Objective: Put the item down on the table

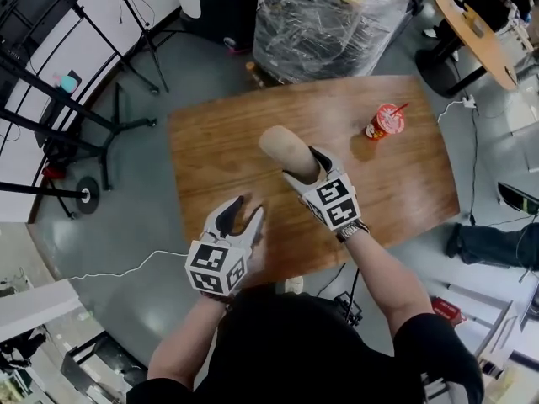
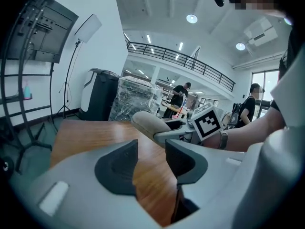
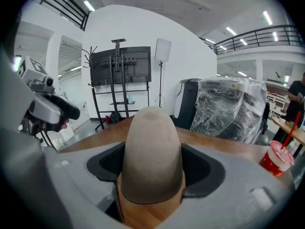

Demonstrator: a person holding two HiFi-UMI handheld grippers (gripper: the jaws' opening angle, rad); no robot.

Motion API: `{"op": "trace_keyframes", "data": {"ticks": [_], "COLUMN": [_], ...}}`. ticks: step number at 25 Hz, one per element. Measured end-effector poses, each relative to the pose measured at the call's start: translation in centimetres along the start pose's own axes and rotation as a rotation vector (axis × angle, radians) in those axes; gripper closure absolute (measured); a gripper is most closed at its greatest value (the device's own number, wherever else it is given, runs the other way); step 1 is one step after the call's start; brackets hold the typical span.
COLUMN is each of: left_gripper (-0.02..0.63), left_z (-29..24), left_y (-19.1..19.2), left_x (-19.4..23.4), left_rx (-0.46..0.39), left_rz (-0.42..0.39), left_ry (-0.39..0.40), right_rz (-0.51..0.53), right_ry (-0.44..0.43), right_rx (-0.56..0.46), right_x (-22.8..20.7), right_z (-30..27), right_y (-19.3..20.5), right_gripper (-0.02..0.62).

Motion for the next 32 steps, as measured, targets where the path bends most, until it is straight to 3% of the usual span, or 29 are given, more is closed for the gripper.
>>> {"op": "trace_keyframes", "data": {"ticks": [5,15,32], "left_gripper": [0.49,0.574,0.583], "left_z": [-0.5,-0.8,-0.2], "left_y": [0.8,2.4,2.8], "left_x": [1.5,3.2,2.8], "left_rx": [0.025,0.062,0.064], "left_rz": [-0.013,0.007,0.01], "left_ry": [-0.003,-0.017,-0.051], "right_rz": [0.006,0.013,0.015], "right_ry": [-0.001,-0.01,-0.002], "right_rx": [0.062,0.134,0.123], "right_x": [-1.4,-2.7,-2.4], "right_z": [-4.3,-9.2,-9.8], "right_y": [1.3,3.3,3.9], "right_gripper": [0.249,0.249,0.241]}}
Point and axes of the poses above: the fingertips, and each gripper's own axes: z backward along the fingers, x to its left, y out of its underside, the point moved 7 cm from there along z, backward along the fingers, and after that the axes turned 7 degrees about -z, right-handed, at the moved point
